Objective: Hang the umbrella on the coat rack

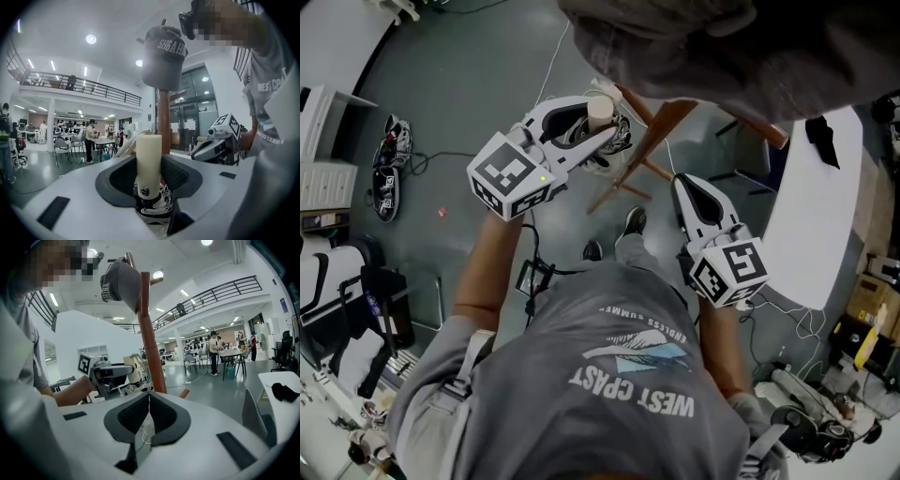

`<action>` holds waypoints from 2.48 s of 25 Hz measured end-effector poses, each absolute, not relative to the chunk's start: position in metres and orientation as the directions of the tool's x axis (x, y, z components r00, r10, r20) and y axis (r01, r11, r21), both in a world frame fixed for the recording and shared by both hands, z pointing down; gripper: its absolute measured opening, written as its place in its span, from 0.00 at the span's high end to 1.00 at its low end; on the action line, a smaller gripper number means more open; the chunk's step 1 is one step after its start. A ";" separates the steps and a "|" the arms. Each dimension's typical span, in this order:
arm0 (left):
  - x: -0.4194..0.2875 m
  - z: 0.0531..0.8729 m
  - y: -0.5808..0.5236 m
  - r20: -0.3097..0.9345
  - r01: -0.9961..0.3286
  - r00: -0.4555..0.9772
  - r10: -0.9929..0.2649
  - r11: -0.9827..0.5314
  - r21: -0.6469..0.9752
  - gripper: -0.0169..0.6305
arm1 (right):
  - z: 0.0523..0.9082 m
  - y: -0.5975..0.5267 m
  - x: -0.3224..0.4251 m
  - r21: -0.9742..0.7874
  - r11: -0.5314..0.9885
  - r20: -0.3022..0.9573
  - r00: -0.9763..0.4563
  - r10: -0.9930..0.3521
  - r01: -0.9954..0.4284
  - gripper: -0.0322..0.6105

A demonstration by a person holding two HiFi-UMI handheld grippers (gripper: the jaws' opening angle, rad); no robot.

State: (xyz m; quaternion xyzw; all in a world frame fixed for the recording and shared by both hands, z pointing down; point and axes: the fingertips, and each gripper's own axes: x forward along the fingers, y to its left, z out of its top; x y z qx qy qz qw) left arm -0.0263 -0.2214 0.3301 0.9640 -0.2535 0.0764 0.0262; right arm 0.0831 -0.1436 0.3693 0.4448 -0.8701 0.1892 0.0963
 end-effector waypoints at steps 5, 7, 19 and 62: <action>-0.034 0.333 -0.213 0.164 -0.512 0.848 -0.504 -0.859 0.013 0.71 | 0.369 -0.143 0.084 -0.241 0.537 0.334 -0.588 -0.736 -0.809 0.90; -0.039 0.339 -0.209 0.173 -0.521 0.843 -0.509 -0.853 0.026 0.71 | 0.368 -0.142 0.085 -0.241 0.535 0.335 -0.587 -0.737 -0.810 0.90; -0.043 0.440 -0.161 0.343 -0.512 0.824 -0.450 -0.851 0.114 0.71 | 0.377 -0.131 0.078 -0.245 0.537 0.363 -0.590 -0.721 -0.807 0.90; 0.010 0.667 -0.088 0.542 -0.378 0.821 -0.179 -0.882 0.281 0.71 | 0.617 -0.132 0.028 -0.739 0.251 0.531 -0.769 -0.355 -0.626 0.77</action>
